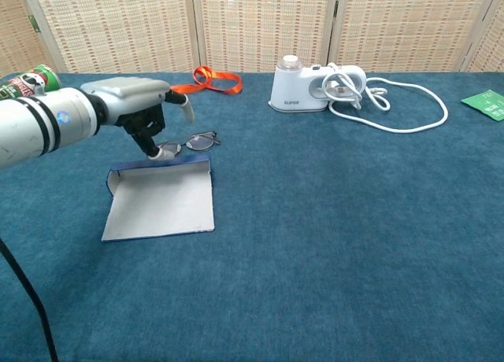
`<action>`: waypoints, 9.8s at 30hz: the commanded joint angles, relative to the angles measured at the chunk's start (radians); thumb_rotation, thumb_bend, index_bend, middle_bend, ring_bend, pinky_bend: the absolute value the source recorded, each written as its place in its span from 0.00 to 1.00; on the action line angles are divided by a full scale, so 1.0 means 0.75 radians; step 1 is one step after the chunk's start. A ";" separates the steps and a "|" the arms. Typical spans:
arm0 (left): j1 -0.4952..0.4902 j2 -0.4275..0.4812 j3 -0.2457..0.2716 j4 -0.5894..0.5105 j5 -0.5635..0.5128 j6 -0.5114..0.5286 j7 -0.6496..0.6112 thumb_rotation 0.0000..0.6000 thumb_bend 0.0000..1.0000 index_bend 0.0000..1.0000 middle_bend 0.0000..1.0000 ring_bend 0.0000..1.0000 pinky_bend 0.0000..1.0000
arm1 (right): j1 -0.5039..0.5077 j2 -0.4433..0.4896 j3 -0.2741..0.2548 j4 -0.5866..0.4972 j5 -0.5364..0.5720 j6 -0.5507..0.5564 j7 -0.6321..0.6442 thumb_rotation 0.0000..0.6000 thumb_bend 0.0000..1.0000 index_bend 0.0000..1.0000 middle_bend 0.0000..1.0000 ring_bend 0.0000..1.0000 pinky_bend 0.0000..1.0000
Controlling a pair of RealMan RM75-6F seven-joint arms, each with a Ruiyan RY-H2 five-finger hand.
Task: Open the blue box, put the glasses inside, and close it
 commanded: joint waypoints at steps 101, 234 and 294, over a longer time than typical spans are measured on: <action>0.205 -0.035 0.151 -0.159 0.225 0.270 -0.011 1.00 0.51 0.62 0.93 0.87 0.91 | 0.012 0.008 0.012 -0.023 -0.026 -0.004 -0.024 1.00 0.28 0.19 0.22 0.26 0.22; 0.247 -0.101 0.056 0.035 0.154 0.225 0.060 1.00 0.39 0.19 0.93 0.87 0.91 | -0.017 0.022 0.000 -0.050 -0.036 0.038 -0.043 1.00 0.28 0.19 0.22 0.27 0.22; 0.427 0.098 0.233 -0.174 0.554 0.429 -0.159 1.00 0.38 0.25 0.91 0.82 0.90 | -0.008 0.033 0.016 -0.059 -0.038 0.039 -0.063 1.00 0.28 0.19 0.22 0.28 0.22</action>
